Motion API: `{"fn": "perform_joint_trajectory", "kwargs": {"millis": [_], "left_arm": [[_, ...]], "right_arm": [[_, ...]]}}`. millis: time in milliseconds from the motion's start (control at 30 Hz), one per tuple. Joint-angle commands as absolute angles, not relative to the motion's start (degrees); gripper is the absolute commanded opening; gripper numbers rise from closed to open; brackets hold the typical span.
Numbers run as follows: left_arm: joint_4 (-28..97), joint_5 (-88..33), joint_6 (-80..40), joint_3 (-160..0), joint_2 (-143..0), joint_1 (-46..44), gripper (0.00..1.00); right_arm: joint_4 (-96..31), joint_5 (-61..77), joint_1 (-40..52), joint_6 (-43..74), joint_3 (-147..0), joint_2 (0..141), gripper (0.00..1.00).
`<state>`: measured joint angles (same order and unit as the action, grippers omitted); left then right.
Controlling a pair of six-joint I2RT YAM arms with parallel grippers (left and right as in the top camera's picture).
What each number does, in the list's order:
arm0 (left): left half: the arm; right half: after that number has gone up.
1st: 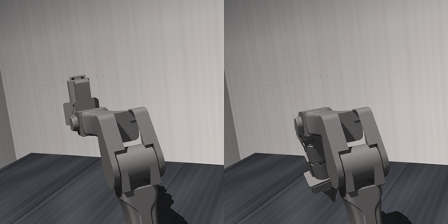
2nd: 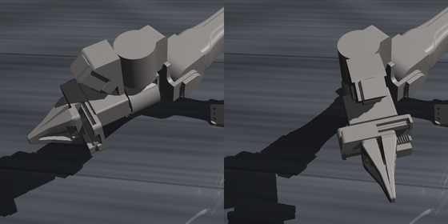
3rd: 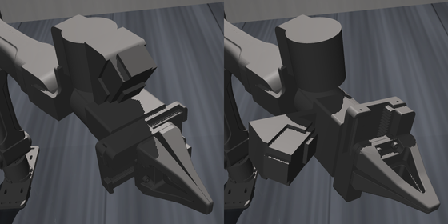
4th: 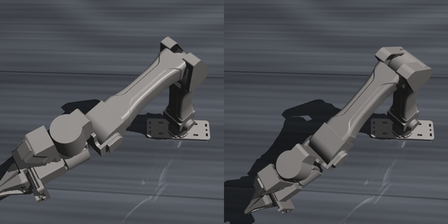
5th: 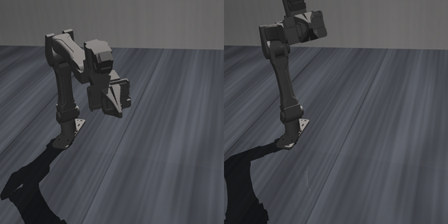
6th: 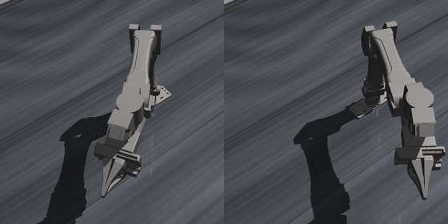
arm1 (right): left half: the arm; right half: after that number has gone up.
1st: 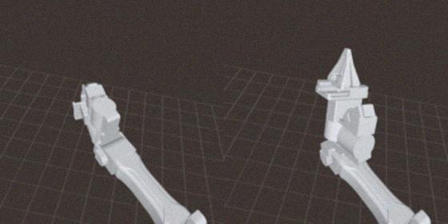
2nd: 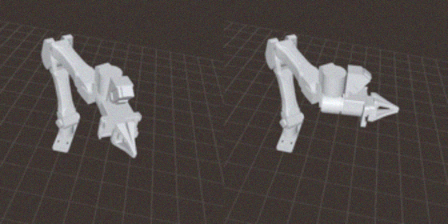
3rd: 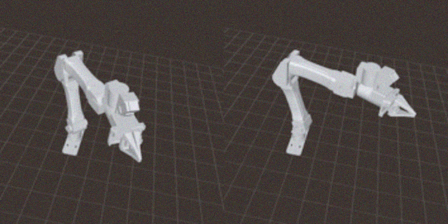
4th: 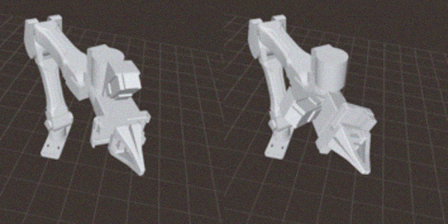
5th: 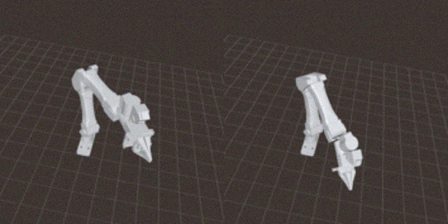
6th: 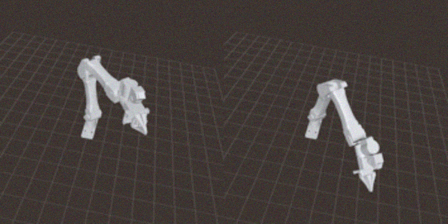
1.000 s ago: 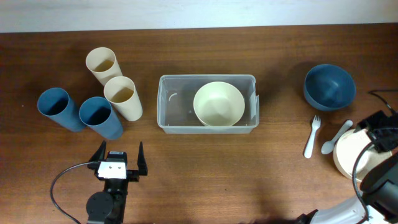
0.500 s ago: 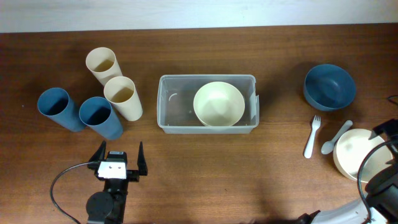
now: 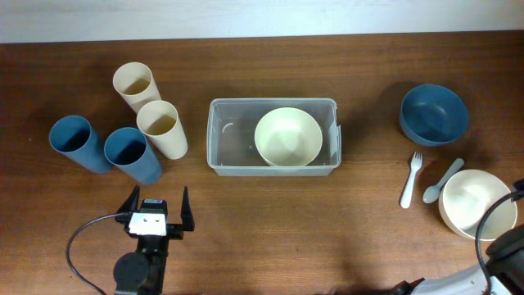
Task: Pack container
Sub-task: 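Grasp the second cream bowl rim with the right gripper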
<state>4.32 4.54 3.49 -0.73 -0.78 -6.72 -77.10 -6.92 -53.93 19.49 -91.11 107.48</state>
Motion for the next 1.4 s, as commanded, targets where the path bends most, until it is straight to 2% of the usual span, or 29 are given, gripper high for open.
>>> {"fn": "perform_joint_trajectory", "kwargs": {"millis": [0,400,567,667,833,867,1367], "left_arm": [[4.4,4.8,4.2,-0.5,-0.3,-6.5,1.0],[4.4,4.8,4.2,-0.5,-0.3,-6.5,1.0],[4.4,4.8,4.2,-0.5,-0.3,-6.5,0.99],[4.4,4.8,4.2,-0.5,-0.3,-6.5,1.0],[4.4,4.8,4.2,-0.5,-0.3,-6.5,1.0],[4.4,4.8,4.2,-0.5,-0.3,-6.5,1.0],[4.4,4.8,4.2,-0.5,-0.3,-6.5,1.0]], "right_arm": [[-75.2,-8.6,-54.1,20.2,-86.8,106.4,0.75],[-64.7,-4.9,-54.1,20.4,-73.3,106.4,0.73],[-58.9,0.4,-54.0,20.4,-68.1,106.4,0.67],[-56.6,2.7,-53.6,19.9,-66.7,106.4,0.51],[-54.5,3.5,-51.0,19.9,-66.5,106.4,0.06],[-54.0,3.9,-50.3,19.9,-66.5,106.4,0.04],[-52.4,8.5,-42.7,18.2,-66.5,106.4,0.04]]}}
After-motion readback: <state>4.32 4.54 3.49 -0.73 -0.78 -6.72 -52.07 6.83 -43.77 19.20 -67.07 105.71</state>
